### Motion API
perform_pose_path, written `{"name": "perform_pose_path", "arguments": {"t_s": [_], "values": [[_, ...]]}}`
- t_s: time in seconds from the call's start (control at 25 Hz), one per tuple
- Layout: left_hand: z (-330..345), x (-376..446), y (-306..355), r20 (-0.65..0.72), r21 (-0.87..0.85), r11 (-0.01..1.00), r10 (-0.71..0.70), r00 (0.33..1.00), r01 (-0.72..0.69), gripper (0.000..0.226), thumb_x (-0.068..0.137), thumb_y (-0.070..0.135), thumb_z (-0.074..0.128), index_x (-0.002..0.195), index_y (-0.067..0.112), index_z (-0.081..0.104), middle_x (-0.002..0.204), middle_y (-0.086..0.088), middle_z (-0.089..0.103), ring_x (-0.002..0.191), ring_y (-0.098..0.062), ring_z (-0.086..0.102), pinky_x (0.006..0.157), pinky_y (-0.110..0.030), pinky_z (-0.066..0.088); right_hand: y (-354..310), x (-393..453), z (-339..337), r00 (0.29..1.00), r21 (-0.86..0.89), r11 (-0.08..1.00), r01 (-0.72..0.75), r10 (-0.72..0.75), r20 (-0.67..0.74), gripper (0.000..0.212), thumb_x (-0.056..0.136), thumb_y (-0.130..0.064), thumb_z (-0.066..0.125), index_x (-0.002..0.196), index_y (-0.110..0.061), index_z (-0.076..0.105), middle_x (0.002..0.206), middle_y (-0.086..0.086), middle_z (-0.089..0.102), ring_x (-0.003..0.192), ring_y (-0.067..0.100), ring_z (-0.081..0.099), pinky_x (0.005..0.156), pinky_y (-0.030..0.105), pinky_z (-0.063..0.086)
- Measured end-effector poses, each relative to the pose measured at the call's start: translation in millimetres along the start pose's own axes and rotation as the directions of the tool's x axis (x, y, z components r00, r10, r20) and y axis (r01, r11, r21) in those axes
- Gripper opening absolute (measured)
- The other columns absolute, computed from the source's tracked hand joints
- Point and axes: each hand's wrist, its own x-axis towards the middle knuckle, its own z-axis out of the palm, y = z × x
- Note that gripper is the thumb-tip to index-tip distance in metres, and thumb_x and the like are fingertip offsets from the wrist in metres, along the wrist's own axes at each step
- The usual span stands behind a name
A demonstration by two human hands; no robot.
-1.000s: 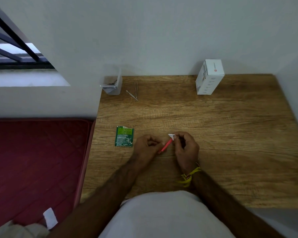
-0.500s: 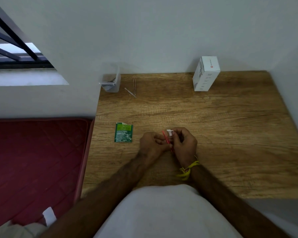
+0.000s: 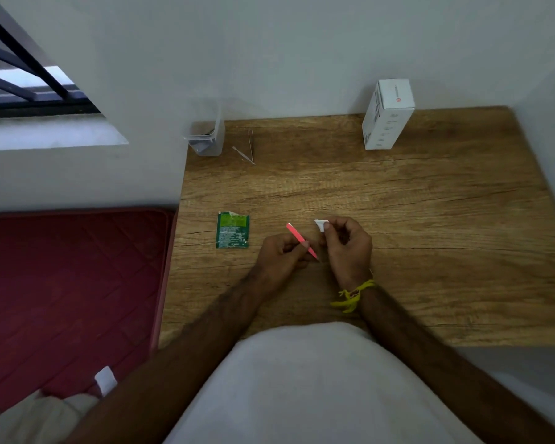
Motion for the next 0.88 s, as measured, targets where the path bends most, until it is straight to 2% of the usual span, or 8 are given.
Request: {"name": "perform_pose_path", "arguments": {"t_s": [0.08, 0.16, 0.28, 0.36, 0.48, 0.52, 0.68, 0.88], "values": [[-2, 0, 0, 0.015, -0.029, 1.0, 0.01, 1.0, -0.01, 0.02, 0.1, 0.009, 0.057, 0.115, 0.002, 0.068, 0.104, -0.019, 0.074, 0.084, -0.017, 0.072, 0.072, -0.025, 0.06, 3, -2, 2, 0.984, -0.072, 0.981, 0.178, -0.178, 0.0, 0.012, 0.09, -0.004, 0.066, 0.097, -0.013, 0.07, 0.092, 0.001, 0.068, 0.085, 0.004, 0.064, 0.074, 0.018, 0.052], [-4, 0, -2, 0.035, -0.05, 0.999, 0.014, 0.999, -0.012, 0.025, 0.101, 0.01, 0.056, 0.123, 0.005, 0.065, 0.105, -0.019, 0.073, 0.082, -0.02, 0.072, 0.07, -0.027, 0.062, 5, -2, 4, 0.938, -0.127, 0.93, 0.346, -0.34, 0.066, 0.016, 0.089, 0.001, 0.064, 0.097, -0.011, 0.07, 0.095, 0.0, 0.065, 0.087, 0.003, 0.061, 0.072, 0.015, 0.048], [-8, -3, -6, 0.11, -0.073, 0.996, 0.052, 0.993, -0.044, 0.027, 0.097, 0.008, 0.06, 0.124, 0.007, 0.066, 0.108, -0.016, 0.074, 0.09, -0.025, 0.074, 0.078, -0.035, 0.062, 6, -2, 6, 0.876, -0.166, 0.861, 0.48, -0.461, 0.14, 0.018, 0.088, 0.004, 0.065, 0.1, -0.008, 0.071, 0.098, -0.002, 0.063, 0.09, 0.005, 0.059, 0.075, 0.019, 0.049], [-11, -3, -7, 0.155, -0.039, 0.996, 0.09, 0.984, -0.084, 0.028, 0.095, 0.006, 0.064, 0.122, 0.006, 0.068, 0.109, -0.012, 0.074, 0.098, -0.026, 0.073, 0.085, -0.039, 0.061, 8, -1, 9, 0.846, -0.169, 0.833, 0.527, -0.495, 0.198, 0.019, 0.089, 0.004, 0.066, 0.104, -0.006, 0.071, 0.099, 0.001, 0.064, 0.093, 0.01, 0.061, 0.08, 0.023, 0.05], [-12, -3, -7, 0.144, 0.027, 0.99, 0.131, 0.981, -0.136, 0.027, 0.093, 0.0, 0.064, 0.119, 0.004, 0.068, 0.106, -0.01, 0.075, 0.096, -0.02, 0.073, 0.082, -0.03, 0.06, 13, 0, 12, 0.814, -0.202, 0.803, 0.56, -0.487, 0.317, 0.019, 0.092, 0.001, 0.063, 0.109, -0.005, 0.071, 0.103, 0.005, 0.065, 0.099, 0.018, 0.061, 0.086, 0.031, 0.051], [-11, -3, -7, 0.131, 0.038, 0.989, 0.14, 0.982, -0.146, 0.028, 0.093, 0.0, 0.064, 0.12, 0.004, 0.068, 0.106, -0.01, 0.075, 0.096, -0.021, 0.073, 0.083, -0.031, 0.06, 16, 0, 11, 0.809, -0.217, 0.796, 0.564, -0.482, 0.337, 0.019, 0.093, -0.001, 0.062, 0.11, -0.004, 0.071, 0.105, 0.006, 0.065, 0.1, 0.019, 0.061, 0.088, 0.033, 0.051], [-8, -2, -12, 0.101, 0.054, 0.986, 0.149, 0.984, -0.155, 0.032, 0.092, 0.004, 0.065, 0.124, 0.009, 0.067, 0.107, -0.005, 0.075, 0.1, -0.023, 0.072, 0.09, -0.044, 0.059, 26, 0, 8, 0.803, -0.288, 0.763, 0.579, -0.471, 0.366, 0.024, 0.097, -0.012, 0.053, 0.111, -0.002, 0.069, 0.11, 0.01, 0.063, 0.104, 0.023, 0.06, 0.09, 0.04, 0.051], [-9, -3, -12, 0.094, 0.034, 0.987, 0.151, 0.984, -0.155, 0.032, 0.095, 0.002, 0.061, 0.126, 0.007, 0.064, 0.109, -0.008, 0.074, 0.099, -0.022, 0.072, 0.084, -0.038, 0.061, 28, 2, 8, 0.775, -0.318, 0.721, 0.616, -0.482, 0.41, 0.027, 0.097, -0.013, 0.05, 0.111, 0.0, 0.068, 0.109, 0.013, 0.063, 0.103, 0.027, 0.061, 0.09, 0.042, 0.05]]}}
